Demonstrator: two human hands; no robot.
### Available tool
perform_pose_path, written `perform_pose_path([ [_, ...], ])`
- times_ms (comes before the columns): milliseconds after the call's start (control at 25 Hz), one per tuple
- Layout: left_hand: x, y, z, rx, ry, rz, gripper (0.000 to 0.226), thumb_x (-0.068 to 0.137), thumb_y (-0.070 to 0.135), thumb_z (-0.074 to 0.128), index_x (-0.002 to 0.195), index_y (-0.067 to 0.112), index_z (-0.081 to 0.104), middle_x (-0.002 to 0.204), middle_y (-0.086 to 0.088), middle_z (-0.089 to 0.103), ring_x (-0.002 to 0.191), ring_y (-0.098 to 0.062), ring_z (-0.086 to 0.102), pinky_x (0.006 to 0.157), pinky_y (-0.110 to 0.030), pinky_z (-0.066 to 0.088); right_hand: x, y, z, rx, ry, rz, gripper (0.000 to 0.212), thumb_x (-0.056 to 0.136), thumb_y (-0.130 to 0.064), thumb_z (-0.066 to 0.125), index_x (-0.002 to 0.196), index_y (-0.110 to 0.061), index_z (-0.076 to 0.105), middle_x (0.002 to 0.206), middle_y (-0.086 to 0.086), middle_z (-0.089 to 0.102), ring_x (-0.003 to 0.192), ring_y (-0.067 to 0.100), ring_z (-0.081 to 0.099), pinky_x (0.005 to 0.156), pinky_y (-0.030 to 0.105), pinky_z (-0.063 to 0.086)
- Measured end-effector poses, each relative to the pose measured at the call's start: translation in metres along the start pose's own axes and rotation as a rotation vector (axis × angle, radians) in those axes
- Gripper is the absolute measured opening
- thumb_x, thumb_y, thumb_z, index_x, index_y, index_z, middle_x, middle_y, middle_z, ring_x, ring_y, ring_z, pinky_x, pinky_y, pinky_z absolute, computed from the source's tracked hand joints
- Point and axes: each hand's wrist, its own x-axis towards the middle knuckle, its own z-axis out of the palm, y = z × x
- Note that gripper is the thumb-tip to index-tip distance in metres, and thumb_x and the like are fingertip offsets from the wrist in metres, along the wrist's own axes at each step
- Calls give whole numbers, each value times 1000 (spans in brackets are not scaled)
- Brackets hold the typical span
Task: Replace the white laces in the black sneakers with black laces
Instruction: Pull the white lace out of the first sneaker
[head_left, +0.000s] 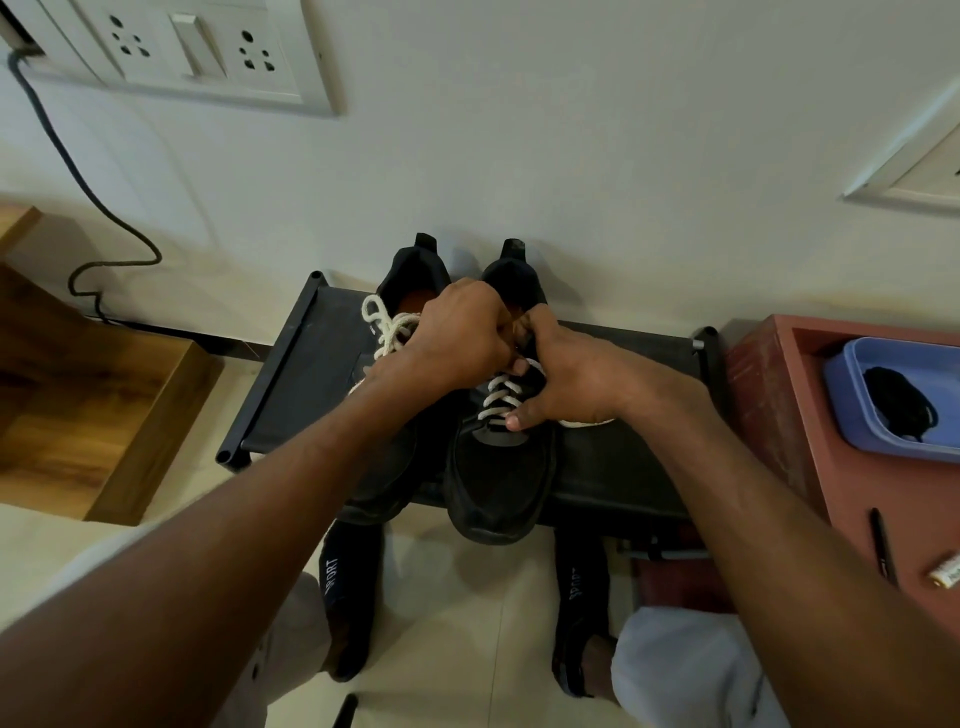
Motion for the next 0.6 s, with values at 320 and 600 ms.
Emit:
perform_pose_path([
  [320,-1,-11,-9,-365,-50,-186,11,77,25,90,74,20,81,77,3,76,84,-14,73,82,-35,63,-3,1,-3,86,11,-6,82,72,-36,95,125,-31,32,106,-4,59,98,18,62,81,39,52],
  [600,0,-1,3,-21,-51,32,22,81,47,83,78,28,74,74,7,62,83,-16,57,80,-29,43,-1,5,-1,57,22,39,85,70,-39,96,120,-32,28,103,-4,58,98,21,61,83,43,53],
])
